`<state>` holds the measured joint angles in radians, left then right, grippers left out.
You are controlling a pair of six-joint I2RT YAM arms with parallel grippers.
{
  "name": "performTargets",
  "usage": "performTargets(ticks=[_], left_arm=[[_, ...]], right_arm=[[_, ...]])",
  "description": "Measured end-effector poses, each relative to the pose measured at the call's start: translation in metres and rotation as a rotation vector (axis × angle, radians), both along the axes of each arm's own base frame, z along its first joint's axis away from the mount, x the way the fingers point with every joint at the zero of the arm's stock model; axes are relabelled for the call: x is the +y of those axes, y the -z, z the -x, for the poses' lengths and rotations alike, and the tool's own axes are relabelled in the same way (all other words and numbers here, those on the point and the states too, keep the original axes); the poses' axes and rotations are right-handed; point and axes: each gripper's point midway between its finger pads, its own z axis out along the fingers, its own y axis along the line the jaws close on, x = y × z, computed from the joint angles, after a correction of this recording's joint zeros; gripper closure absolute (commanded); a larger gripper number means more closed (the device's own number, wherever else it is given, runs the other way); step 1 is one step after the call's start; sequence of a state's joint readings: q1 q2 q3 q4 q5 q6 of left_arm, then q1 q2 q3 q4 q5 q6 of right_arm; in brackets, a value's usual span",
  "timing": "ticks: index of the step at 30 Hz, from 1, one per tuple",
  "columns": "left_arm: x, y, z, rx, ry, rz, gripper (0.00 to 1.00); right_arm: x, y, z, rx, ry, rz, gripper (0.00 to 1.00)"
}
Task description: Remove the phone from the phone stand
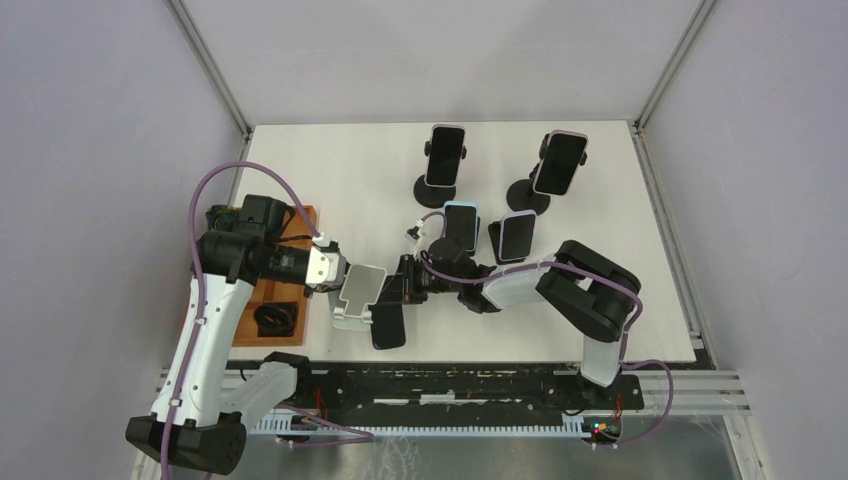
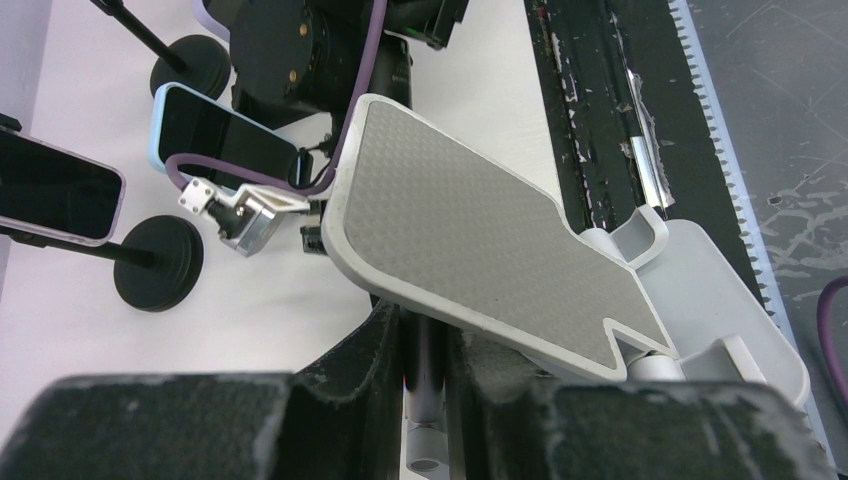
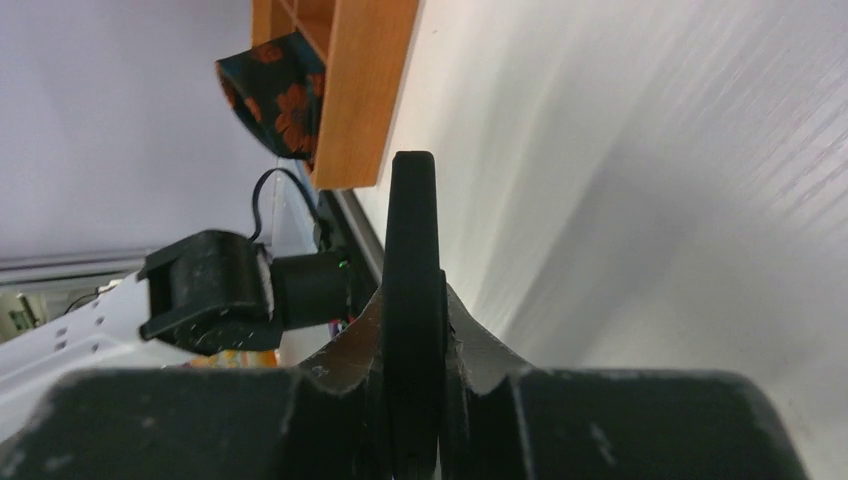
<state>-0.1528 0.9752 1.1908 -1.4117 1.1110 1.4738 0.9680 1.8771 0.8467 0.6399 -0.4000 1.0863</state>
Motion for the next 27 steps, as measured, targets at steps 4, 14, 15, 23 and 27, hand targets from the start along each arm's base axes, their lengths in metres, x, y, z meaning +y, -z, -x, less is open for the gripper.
performTargets(ticks=[4, 14, 15, 23, 27], left_arm=[[0.000, 0.000, 0.000, 0.000, 0.001, 0.002, 0.98], [-0.001, -0.001, 0.001, 0.001, 0.004, 0.009, 0.98], [-0.001, -0.002, 0.001, 0.001, 0.005, 0.012, 0.98], [-0.003, -0.004, 0.002, 0.002, 0.010, 0.025, 0.98], [-0.004, -0.005, 0.003, 0.004, 0.015, 0.037, 0.98]], right_arm=[[0.011, 0.015, -0.008, 0.005, 0.032, 0.030, 1.00], [0.004, 0.044, -0.014, 0.048, 0.101, 0.094, 0.84], [0.004, 0.045, -0.014, 0.049, 0.103, 0.098, 0.76], [-0.006, 0.047, -0.025, -0.008, 0.158, 0.163, 0.21], [-0.013, 0.038, -0.033, -0.064, 0.191, 0.195, 0.11]])
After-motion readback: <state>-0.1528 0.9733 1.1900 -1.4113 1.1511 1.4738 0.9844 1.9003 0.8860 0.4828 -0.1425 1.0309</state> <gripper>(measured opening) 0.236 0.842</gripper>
